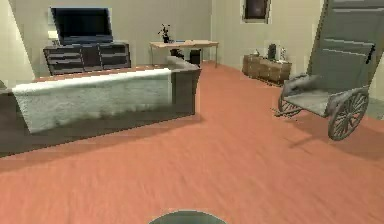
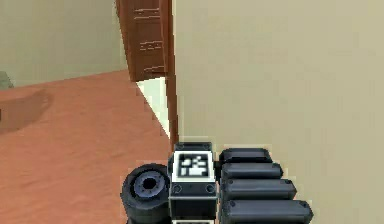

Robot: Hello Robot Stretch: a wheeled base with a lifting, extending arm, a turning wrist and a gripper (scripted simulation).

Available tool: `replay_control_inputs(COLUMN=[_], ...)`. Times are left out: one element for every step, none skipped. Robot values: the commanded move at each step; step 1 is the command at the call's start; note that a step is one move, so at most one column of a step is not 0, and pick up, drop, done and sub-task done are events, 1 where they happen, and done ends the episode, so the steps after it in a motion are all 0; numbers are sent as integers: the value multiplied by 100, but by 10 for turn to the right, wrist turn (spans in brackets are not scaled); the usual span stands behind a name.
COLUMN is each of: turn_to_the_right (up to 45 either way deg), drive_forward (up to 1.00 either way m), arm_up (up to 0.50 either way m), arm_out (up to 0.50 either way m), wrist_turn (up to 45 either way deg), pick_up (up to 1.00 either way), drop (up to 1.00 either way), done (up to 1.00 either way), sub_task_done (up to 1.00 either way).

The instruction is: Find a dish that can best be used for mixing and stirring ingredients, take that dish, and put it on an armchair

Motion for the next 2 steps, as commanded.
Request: replay_control_inputs(turn_to_the_right=[-450, -450], drive_forward=[0, 0], arm_up=[0, 0], arm_out=[0, 0], wrist_turn=[0, 0], pick_up=[0, 0], drop=[0, 0], done=[0, 0], sub_task_done=[0, 0])
